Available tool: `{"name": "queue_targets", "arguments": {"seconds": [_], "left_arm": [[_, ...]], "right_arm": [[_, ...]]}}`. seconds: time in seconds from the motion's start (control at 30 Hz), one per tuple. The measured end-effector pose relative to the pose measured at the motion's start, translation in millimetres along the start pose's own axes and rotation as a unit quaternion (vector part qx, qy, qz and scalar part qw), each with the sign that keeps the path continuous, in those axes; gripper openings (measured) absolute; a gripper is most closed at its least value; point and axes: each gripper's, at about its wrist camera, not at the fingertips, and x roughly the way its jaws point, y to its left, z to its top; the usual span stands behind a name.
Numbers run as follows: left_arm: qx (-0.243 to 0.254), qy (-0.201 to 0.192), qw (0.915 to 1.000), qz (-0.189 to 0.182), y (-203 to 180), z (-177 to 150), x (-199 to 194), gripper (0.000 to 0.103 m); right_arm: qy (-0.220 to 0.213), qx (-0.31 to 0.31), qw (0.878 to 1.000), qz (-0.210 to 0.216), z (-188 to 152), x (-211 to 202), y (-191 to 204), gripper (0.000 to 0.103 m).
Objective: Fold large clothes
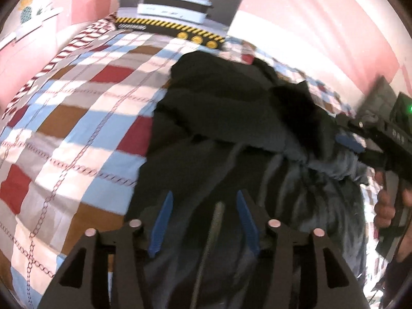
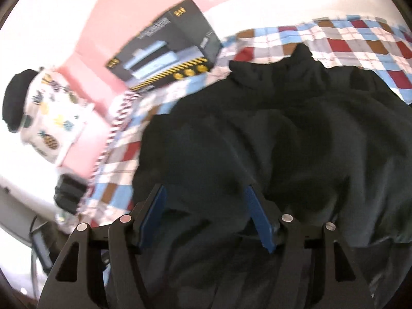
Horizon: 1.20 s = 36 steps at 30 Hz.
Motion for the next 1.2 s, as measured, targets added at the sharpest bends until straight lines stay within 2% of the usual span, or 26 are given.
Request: {"name": "queue_targets", "arguments": {"seconds": [0.1, 0.23, 0.33, 0.4, 0.47, 0.5, 0.53, 0.57, 0.63, 0.77, 0.9, 1.03, 1.13, 1.2], "left_arm": [[0.011, -0.001, 0.9996, -0.026, -17, 14, 2, 0.058], [0.037, -0.005, 0.9981, -0.048, -47, 38, 14, 0.059], [0.066, -0.013, 0.9955, -0.067, -77, 58, 29, 0.058], [0.086, -0.018, 0.9930, -0.079, -98, 68, 41, 0.057], [0.102, -0.019, 0.9908, -0.087, -113, 74, 57, 0.053], [0.107, -0.016, 0.9909, -0.080, -119, 76, 69, 0.042], [0.114, -0.009, 0.9910, -0.068, -123, 78, 83, 0.031], [0.120, -0.004, 0.9914, -0.052, -124, 79, 96, 0.026], [0.121, 0.005, 0.9925, -0.010, -118, 78, 120, 0.024], [0.125, 0.007, 0.9921, -0.002, -108, 82, 136, 0.024], [0.141, -0.008, 0.9898, 0.019, -111, 86, 116, 0.024], [0.126, -0.063, 0.9899, 0.015, -111, 101, 82, 0.024], [0.134, -0.069, 0.9886, 0.004, -125, 113, 86, 0.024], [0.155, -0.058, 0.9861, 0.007, -136, 114, 105, 0.024]], "right_arm": [[-0.026, 0.000, 1.000, -0.010, -7, -23, -11, 0.065], [-0.053, 0.041, 0.995, -0.067, -15, -54, -57, 0.065], [-0.080, 0.088, 0.985, -0.122, -20, -79, -105, 0.064], [-0.094, 0.114, 0.978, -0.145, -23, -89, -131, 0.045], [-0.099, 0.133, 0.971, -0.171, -23, -92, -151, 0.033], [-0.097, 0.141, 0.970, -0.175, -22, -88, -160, 0.028], [-0.092, 0.145, 0.970, -0.174, -22, -80, -164, 0.028], [-0.074, 0.140, 0.971, -0.176, -20, -64, -167, 0.028], [-0.042, 0.119, 0.974, -0.188, -20, -37, -166, 0.028], [-0.026, 0.068, 0.976, -0.204, -16, -8, -158, 0.028], [-0.025, 0.068, 0.978, -0.196, -11, -30, -154, 0.028], [-0.086, 0.067, 0.972, -0.210, -4, -72, -157, 0.028], [-0.083, 0.069, 0.968, -0.228, 16, -67, -172, 0.028], [-0.073, 0.072, 0.964, -0.244, 25, -55, -185, 0.028]]}}
